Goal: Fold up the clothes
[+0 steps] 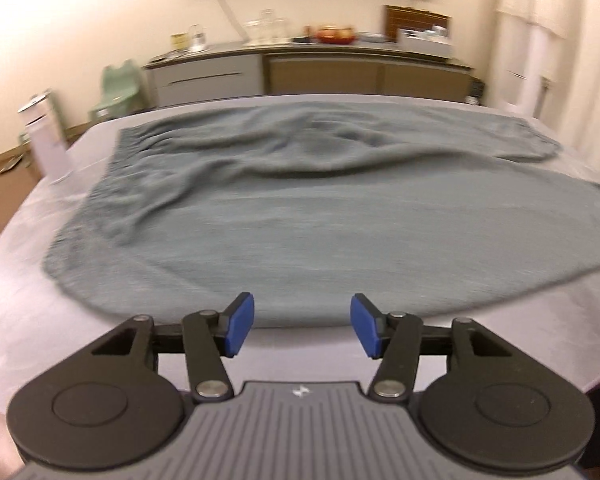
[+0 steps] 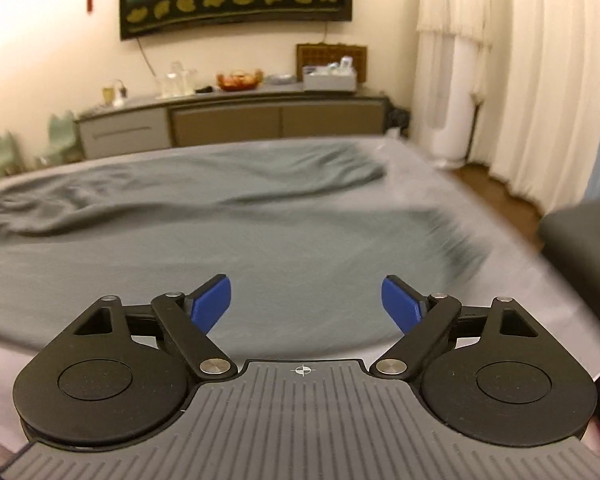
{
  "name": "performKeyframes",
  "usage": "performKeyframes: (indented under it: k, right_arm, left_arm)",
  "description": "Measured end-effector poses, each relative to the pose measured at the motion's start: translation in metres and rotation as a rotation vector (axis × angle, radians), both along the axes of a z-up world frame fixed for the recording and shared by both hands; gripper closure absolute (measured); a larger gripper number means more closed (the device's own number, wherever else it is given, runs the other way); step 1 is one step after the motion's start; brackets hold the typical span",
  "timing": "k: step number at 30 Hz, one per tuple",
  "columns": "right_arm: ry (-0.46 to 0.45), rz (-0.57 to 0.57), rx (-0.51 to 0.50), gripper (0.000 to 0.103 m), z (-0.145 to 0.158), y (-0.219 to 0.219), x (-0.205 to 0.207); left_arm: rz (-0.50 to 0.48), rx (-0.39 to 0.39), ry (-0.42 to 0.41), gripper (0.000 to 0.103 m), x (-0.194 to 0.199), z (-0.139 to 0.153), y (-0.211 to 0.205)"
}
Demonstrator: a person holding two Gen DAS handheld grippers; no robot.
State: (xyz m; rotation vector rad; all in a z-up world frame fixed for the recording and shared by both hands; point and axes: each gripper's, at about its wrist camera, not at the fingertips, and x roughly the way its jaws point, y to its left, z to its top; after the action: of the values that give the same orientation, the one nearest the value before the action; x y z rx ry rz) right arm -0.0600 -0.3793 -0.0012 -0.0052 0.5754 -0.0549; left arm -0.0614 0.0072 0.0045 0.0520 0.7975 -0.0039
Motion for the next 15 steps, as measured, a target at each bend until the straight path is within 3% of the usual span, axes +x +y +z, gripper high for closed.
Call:
performKeyframes:
  k: [2, 6, 8, 11, 15]
  right_arm:
    - [0.027, 0.044, -0.039, 0.025, -0.012, 0.026, -0.001]
    - [0.026, 0.082, -0.131, 0.019, -0.020, 0.065, -0.003]
    - [0.071, 0.100, -0.130, 0.019, -0.029, 0.076, 0.000]
    - [0.110, 0.121, -0.182, 0.019, -0.041, 0.088, 0.004]
    - [0.112, 0.120, -0.213, 0.017, -0.043, 0.095, 0.005]
  left_arm:
    - [-0.024, -0.002, 0.014, 0.047, 0.005, -0.004, -0.013]
    - [-0.068, -0.013, 0.036, 0.047, 0.012, -0.013, -0.035]
    - [-0.079, -0.020, 0.030, 0.047, 0.011, -0.014, -0.042]
    - [-0.024, -0.002, -0.015, 0.047, 0.003, -0.005, -0.026]
    - [0.121, 0.035, -0.036, 0.046, 0.007, 0.008, 0.031]
